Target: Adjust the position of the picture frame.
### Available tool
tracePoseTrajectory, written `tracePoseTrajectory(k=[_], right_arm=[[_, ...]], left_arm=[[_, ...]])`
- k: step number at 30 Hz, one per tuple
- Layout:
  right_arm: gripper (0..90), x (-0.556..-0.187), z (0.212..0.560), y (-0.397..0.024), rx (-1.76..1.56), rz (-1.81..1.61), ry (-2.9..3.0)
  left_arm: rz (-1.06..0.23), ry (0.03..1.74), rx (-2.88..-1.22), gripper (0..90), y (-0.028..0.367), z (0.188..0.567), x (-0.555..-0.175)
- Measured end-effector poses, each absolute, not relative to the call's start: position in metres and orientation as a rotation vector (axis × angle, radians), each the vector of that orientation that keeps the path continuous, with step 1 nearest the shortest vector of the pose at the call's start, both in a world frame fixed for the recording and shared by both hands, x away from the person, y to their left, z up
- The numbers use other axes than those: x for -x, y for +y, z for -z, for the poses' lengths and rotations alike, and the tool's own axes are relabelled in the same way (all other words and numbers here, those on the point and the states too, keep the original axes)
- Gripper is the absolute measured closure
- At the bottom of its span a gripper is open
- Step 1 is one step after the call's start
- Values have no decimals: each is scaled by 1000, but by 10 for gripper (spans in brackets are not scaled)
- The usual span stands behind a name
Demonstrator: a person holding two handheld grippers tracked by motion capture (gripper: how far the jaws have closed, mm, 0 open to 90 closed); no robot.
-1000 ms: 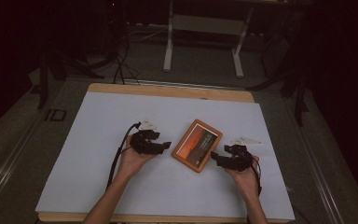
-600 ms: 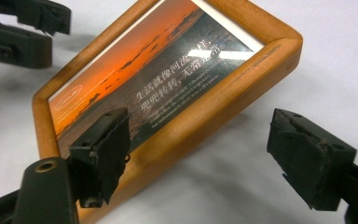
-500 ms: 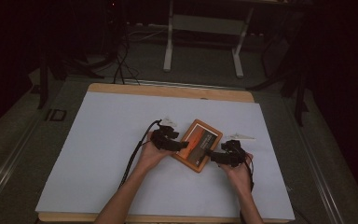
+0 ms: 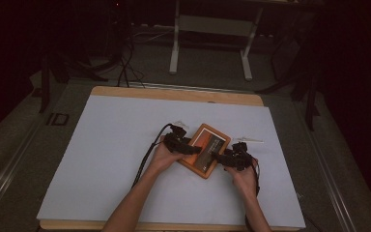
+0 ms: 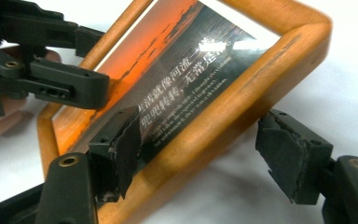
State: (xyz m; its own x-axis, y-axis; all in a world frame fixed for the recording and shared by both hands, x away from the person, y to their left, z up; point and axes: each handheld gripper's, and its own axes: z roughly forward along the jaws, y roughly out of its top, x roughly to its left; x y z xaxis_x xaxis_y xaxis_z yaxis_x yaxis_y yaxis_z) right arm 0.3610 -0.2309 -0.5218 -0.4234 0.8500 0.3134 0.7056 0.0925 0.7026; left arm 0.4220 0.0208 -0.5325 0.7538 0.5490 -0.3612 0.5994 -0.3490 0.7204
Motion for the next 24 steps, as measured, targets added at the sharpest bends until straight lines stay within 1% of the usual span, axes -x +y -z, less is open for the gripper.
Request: tracePoseTrajectory(k=[3, 5, 10, 17, 24], right_arm=[[293, -363, 524, -229, -1604, -1254, 2188], [291, -364, 524, -228, -1619, -1265, 2192], [295, -367, 526, -227, -1655, -1288, 2196], [353, -368, 527, -230, -1711, -1353, 2161], [400, -370, 519, -224, -1683, -1374, 2149]], left_arm=[[106, 863, -2028, 302, 19, 534, -425], [130, 854, -2035, 280, 17, 535, -427], [160, 868, -2016, 259, 15, 538, -429], [160, 900, -1999, 283, 18, 536, -427], [109, 905, -1973, 322, 30, 530, -417]])
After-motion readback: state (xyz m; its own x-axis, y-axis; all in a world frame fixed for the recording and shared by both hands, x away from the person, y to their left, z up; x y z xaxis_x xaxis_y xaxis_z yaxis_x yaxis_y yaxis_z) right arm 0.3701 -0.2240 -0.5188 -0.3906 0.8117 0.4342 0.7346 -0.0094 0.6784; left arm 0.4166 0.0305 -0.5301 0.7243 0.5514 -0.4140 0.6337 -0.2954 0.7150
